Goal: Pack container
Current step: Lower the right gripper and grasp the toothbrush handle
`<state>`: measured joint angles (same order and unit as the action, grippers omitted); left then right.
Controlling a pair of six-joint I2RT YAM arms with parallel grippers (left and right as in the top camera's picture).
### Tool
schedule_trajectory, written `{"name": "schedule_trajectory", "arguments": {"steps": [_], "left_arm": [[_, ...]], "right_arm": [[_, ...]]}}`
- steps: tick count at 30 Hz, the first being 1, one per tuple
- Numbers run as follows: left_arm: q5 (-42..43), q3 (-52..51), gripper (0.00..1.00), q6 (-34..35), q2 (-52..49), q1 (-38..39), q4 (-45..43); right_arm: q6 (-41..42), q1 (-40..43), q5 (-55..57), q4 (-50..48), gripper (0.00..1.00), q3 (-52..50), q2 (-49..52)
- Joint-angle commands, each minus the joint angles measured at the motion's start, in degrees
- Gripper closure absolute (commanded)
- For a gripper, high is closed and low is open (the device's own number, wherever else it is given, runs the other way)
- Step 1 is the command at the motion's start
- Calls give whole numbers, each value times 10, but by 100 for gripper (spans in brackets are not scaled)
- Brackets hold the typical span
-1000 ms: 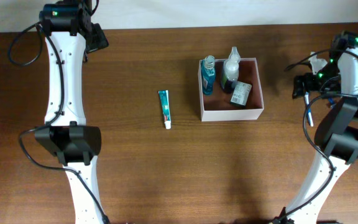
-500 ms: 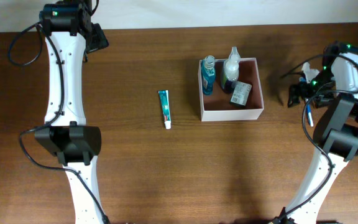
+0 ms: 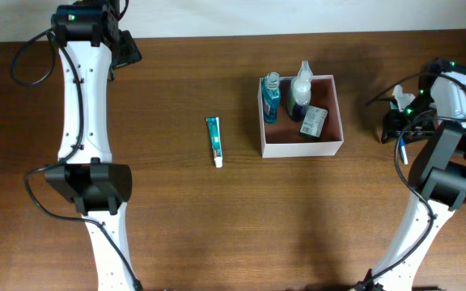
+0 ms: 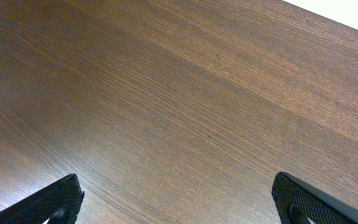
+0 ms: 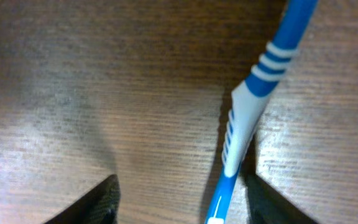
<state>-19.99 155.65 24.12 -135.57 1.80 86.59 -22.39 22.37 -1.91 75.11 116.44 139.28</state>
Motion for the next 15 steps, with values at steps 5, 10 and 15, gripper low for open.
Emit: {"name": "schedule_trajectory", "arguments": {"steps": [5, 10, 15], "left_arm": [[-4, -1, 1, 7, -5, -1, 0], [-4, -1, 1, 7, -5, -1, 0], [-4, -1, 1, 7, -5, -1, 0]], "right_arm": [[6, 2, -19, 2, 62, -19, 10], [19, 2, 7, 2, 75, -19, 10], [38, 2, 7, 2, 90, -19, 10]]}}
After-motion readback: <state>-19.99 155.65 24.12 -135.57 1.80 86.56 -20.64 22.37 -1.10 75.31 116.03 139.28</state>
